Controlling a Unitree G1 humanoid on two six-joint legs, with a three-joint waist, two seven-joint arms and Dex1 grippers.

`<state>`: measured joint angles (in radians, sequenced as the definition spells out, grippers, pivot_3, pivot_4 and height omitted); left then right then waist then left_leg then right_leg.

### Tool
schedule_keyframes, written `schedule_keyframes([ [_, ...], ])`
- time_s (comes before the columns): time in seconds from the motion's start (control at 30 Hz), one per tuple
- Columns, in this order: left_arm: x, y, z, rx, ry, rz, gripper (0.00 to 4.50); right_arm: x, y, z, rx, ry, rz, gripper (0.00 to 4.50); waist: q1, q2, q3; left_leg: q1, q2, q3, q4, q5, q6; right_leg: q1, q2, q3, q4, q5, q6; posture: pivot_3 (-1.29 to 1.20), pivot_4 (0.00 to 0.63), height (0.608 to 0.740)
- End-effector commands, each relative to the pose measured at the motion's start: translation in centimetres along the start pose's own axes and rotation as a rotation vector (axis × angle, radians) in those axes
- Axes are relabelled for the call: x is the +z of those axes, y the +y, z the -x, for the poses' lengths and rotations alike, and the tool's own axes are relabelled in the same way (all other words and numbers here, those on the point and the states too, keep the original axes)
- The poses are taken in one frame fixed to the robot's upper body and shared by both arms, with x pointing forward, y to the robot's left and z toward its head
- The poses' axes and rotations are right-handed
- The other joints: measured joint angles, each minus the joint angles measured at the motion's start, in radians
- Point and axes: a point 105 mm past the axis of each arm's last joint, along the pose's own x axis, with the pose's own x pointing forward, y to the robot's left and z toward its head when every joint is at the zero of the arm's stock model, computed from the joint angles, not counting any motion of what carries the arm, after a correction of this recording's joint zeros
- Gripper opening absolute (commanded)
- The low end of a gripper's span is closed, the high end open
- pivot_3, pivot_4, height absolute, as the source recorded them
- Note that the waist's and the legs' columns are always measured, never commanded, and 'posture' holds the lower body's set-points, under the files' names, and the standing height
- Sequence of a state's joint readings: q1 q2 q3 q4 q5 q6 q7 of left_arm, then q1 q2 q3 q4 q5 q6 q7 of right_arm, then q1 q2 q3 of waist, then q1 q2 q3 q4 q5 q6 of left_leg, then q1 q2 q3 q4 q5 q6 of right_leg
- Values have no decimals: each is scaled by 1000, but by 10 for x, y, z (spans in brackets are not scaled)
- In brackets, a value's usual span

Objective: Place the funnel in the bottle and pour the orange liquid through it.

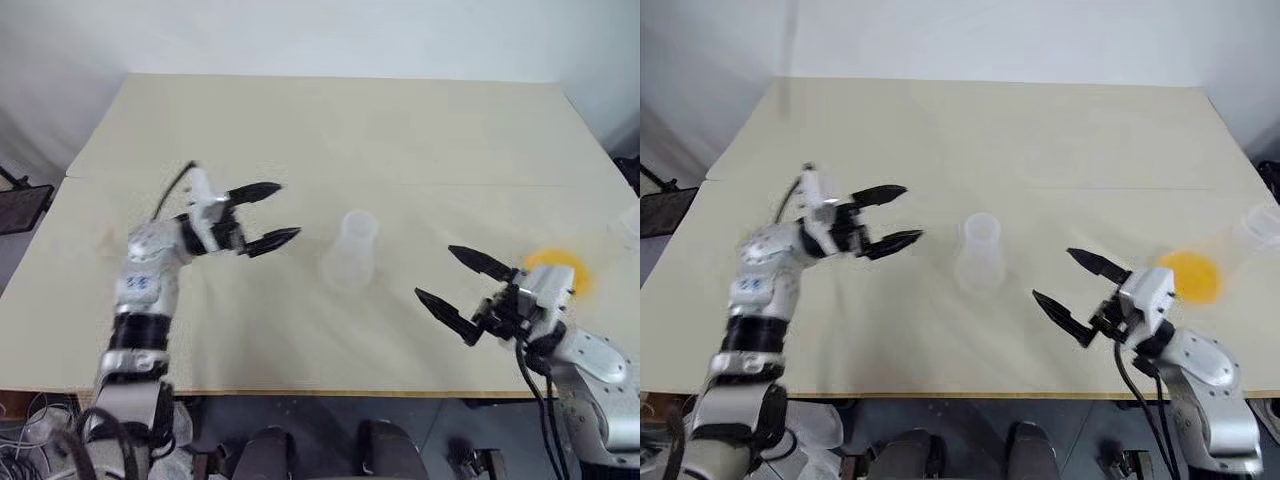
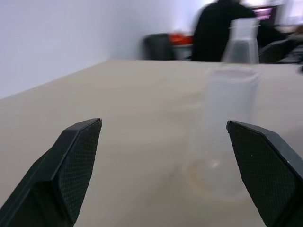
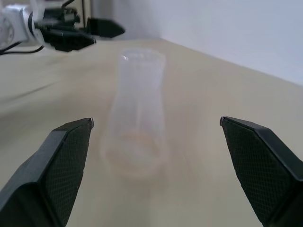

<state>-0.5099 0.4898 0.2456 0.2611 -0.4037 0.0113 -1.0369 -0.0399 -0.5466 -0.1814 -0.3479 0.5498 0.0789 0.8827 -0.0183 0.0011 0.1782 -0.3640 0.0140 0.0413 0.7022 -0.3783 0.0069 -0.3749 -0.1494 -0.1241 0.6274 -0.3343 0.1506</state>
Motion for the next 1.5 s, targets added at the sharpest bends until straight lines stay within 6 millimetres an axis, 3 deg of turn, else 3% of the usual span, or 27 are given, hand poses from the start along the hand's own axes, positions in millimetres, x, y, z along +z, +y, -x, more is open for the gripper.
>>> schedule_keyframes([
  [0.03, 15, 18, 55, 287, -39, -56, 4493, 9, 6, -18, 107, -40, -23, 4500, -10, 0, 0, 0, 0, 0, 0, 0, 0, 0, 0, 0, 0, 0, 0, 0, 150, 740],
  [0.2, 18, 12, 138, 664, 21, -130, 4493, 12, 12, -36, 256, -44, -17, 4500, -4, -2, 0, -1, 0, -4, 1, 0, 0, 1, -2, 0, 0, 0, 0, 0, 150, 740],
  [0.23, 20, 10, 147, 705, 22, -142, 4493, 12, 13, -38, 270, -44, -14, 4500, 1, -2, -1, -1, 0, -4, 1, 0, 0, 2, -2, 0, 0, 0, 0, 0, 150, 740],
  [0.37, 7, -24, 212, 943, 131, -60, 4493, 13, 16, -45, 360, -46, -14, 4500, 11, -2, -1, 0, 0, -4, 1, 0, 0, 2, -2, 1, -1, 0, 0, 0, 150, 740],
  [0.53, 6, -42, 239, 1111, 163, -50, 4493, 13, 19, -48, 412, -50, -18, 4500, 33, -3, -1, -1, 0, -4, 1, 0, 0, 3, -2, 0, -2, 0, 0, 0, 150, 740],
  [0.77, -6, -33, 232, 1198, 173, 4, 4493, 13, 21, -47, 426, -49, -33, 4500, 39, -4, -2, 0, -1, -3, 3, -1, 0, 4, -2, 1, -3, 0, 0, 0, 150, 740],
  [0.9, -19, -9, 207, 1141, 185, 47, 4493, 13, 20, -46, 410, -47, -29, 4500, 40, -4, -2, 0, -1, -3, 2, -1, 0, 4, -1, 1, -3, 0, 0, 0, 150, 740],
  [1.17, -39, 57, 174, 1192, 193, 125, 4493, 14, 21, -43, 381, -41, -8, 4500, 31, -5, -2, 0, -2, -2, 1, -1, 0, 3, 0, 0, -2, 0, 0, 0, 150, 740],
  [1.3, -44, 76, 150, 1136, 217, 146, 4493, 15, 22, -42, 357, -42, -4, 4500, 22, -5, -2, 0, -1, -2, 1, -1, 0, 2, 0, -3, -1, 0, 0, 0, 150, 740],
  [1.5, -52, 93, 151, 1177, 285, 143, 4493, 14, 24, -40, 329, -44, -7, 4500, 10, -5, -2, 0, -1, -1, 0, -1, 0, 2, -1, -3, -1, 0, 0, 0, 150, 740],
])
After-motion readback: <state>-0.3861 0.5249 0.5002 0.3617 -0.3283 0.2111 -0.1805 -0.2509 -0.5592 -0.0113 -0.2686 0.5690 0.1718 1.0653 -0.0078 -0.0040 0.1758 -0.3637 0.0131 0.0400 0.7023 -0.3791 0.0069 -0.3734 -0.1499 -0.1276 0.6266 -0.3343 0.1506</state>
